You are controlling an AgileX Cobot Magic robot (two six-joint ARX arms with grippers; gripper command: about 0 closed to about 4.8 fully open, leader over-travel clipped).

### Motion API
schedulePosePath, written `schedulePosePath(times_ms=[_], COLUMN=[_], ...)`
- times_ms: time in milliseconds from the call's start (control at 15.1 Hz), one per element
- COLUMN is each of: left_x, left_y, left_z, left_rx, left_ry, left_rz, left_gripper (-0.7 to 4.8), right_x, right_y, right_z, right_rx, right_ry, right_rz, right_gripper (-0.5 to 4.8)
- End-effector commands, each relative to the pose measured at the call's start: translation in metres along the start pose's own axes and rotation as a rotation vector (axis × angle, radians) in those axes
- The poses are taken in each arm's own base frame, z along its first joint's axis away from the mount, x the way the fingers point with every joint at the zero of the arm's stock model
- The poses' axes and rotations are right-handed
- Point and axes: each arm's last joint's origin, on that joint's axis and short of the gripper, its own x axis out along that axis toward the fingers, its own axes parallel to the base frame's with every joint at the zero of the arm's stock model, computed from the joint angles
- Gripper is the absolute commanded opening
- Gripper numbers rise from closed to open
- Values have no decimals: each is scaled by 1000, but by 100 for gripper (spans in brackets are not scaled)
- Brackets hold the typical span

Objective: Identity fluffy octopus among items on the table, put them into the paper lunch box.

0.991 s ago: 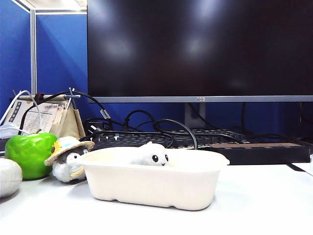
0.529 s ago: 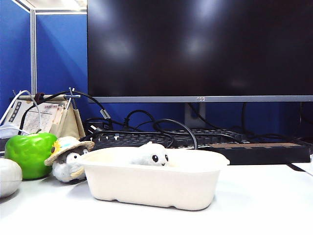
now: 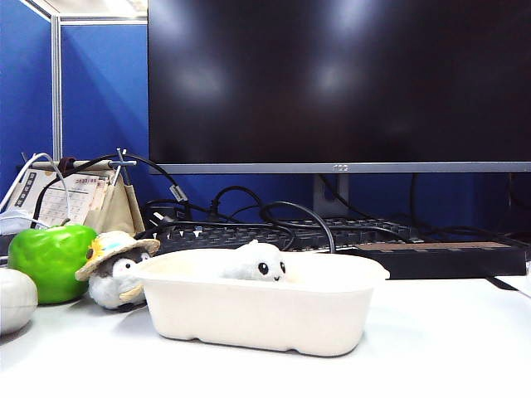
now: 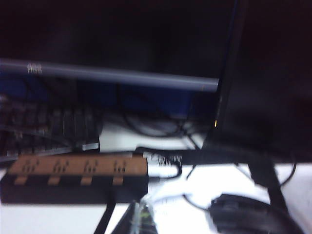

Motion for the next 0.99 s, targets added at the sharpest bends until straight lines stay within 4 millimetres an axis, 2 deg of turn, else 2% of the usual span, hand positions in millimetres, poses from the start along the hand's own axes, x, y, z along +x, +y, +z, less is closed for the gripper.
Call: schedulePosePath(times_ms=[66, 264, 991], left_x=[-1, -1, -1], left_y=[3, 3, 3], left_z=[11, 11, 11], left_rx=[10, -37, -37], left_ry=[-106, -111, -111], left_rz=[27, 20, 20], left_gripper=[-5, -5, -5], right_x=[0, 0, 0], right_y=[0, 0, 0], right_z=[3, 3, 0], right_rx=[-3, -3, -2], right_ry=[-25, -25, 2], right_rz=[-2, -2, 0], right_gripper=[-1, -1, -1])
